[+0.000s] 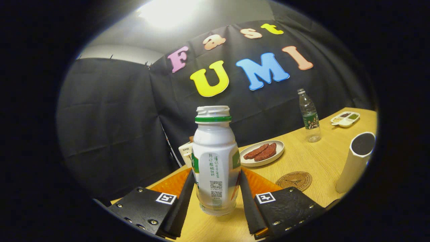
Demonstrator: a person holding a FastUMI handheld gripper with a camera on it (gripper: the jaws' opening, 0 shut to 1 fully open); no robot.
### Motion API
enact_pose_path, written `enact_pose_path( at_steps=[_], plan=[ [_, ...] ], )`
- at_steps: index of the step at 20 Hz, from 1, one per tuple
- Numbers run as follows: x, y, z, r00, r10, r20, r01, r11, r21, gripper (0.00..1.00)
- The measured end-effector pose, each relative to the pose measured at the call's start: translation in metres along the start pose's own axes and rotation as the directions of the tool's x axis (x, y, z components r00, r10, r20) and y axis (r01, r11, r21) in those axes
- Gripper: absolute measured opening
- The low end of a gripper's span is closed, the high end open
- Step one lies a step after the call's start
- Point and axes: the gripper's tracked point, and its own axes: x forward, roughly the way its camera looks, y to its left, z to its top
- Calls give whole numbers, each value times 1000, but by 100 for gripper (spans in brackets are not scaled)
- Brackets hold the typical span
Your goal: Take the bottle from table, then pour the juice into the cup, finally place the bottle on the coaster
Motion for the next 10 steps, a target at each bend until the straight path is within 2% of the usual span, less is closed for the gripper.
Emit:
enact_pose_path(
  at_steps=[5,10],
  plan=[
    [-11,-18,28,997,-22,80,6,980,199,71],
    [-23,-41,54,981,-62,181,-23,901,434,71]
  ],
)
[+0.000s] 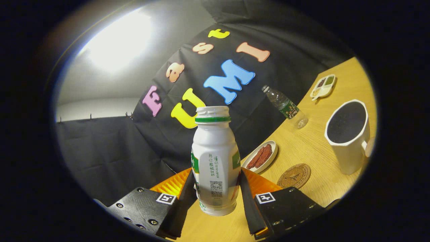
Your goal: Take the bottle from table, then pour the juice into the cup, finally place the bottle on the coaster
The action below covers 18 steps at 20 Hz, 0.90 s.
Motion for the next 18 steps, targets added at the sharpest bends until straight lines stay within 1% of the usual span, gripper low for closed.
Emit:
enact_pose_path(
  at_steps=[5,9,14,18],
  plan=[
    [-6,-12,24,997,-24,76,10,984,177,71],
    [-15,-17,31,991,-40,124,-2,947,321,71],
    [-20,-21,33,987,-57,152,-15,898,439,71],
    [-21,-21,35,982,-61,176,-37,863,503,71]
  ],
)
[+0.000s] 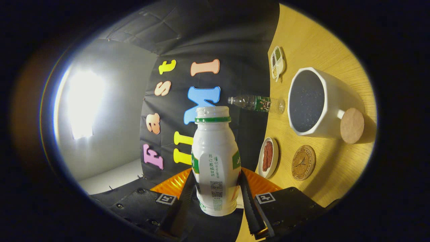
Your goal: Take the bottle from table, then pour the juice into the cup, finally place the bottle on the coaster
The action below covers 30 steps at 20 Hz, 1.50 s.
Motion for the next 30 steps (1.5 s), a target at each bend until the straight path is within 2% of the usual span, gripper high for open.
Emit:
enact_pose_path(
  at_steps=[19,30],
  plan=[
    [3,6,0,998,19,57,-29,981,191,71],
    [3,11,0,997,28,69,-43,974,224,71]
  ],
)
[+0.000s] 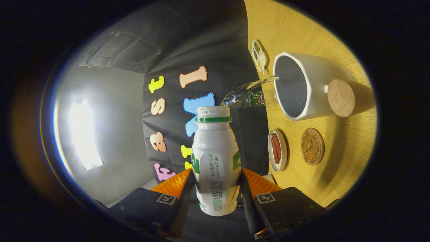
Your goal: Take the bottle from table, then pour the juice into the cup, finally place the bottle on the coaster
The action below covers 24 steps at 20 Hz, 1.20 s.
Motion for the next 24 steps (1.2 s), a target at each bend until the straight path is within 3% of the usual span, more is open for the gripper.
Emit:
enact_pose_path(
  at_steps=[24],
  plan=[
    [3,8,-10,999,32,-15,-31,996,85,71]
  ],
)
